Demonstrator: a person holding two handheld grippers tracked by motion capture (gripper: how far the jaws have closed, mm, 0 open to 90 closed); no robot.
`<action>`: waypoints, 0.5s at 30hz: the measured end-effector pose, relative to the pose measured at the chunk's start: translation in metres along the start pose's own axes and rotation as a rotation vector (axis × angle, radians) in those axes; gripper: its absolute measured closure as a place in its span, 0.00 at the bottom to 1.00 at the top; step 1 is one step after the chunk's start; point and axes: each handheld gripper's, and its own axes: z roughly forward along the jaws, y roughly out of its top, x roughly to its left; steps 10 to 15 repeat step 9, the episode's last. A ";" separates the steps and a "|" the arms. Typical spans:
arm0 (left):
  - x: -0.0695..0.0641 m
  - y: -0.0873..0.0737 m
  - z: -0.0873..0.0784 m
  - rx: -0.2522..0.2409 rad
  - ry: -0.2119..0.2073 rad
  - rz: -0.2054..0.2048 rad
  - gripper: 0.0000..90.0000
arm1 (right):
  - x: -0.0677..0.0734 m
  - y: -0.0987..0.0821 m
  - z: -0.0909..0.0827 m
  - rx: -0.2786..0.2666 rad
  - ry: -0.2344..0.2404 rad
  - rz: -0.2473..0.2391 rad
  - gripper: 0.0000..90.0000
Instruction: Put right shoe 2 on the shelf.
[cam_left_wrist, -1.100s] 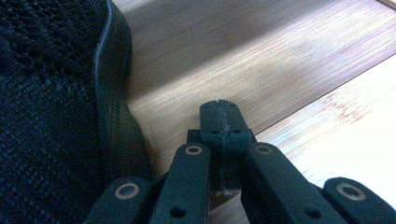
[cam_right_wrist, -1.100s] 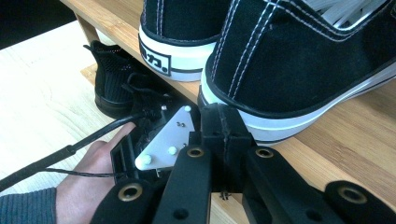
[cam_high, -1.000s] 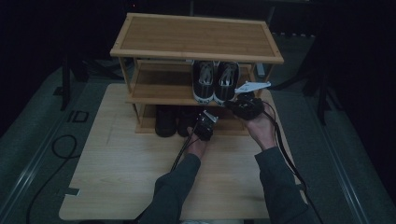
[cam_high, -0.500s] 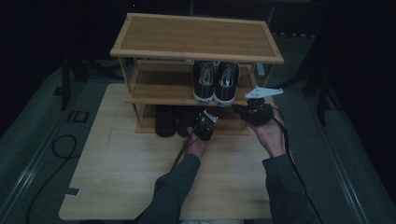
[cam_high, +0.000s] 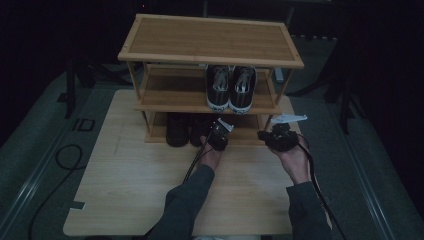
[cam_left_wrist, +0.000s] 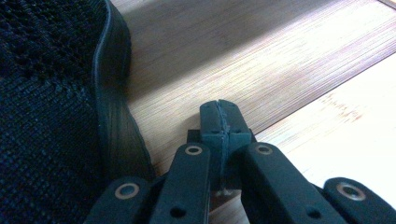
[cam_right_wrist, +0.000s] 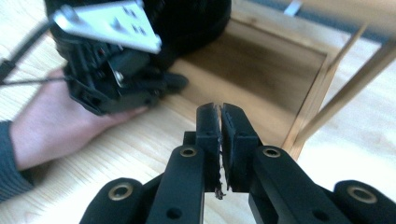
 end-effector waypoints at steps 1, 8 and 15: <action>0.000 0.000 0.000 0.000 0.000 0.001 1.00 | 0.000 -0.003 0.002 0.004 0.001 0.007 0.96; 0.000 0.000 0.000 -0.001 0.001 0.000 1.00 | 0.000 -0.015 0.013 0.034 0.003 0.018 0.95; 0.000 0.000 0.000 -0.001 0.000 -0.001 1.00 | 0.000 -0.016 0.014 0.034 0.004 0.019 0.94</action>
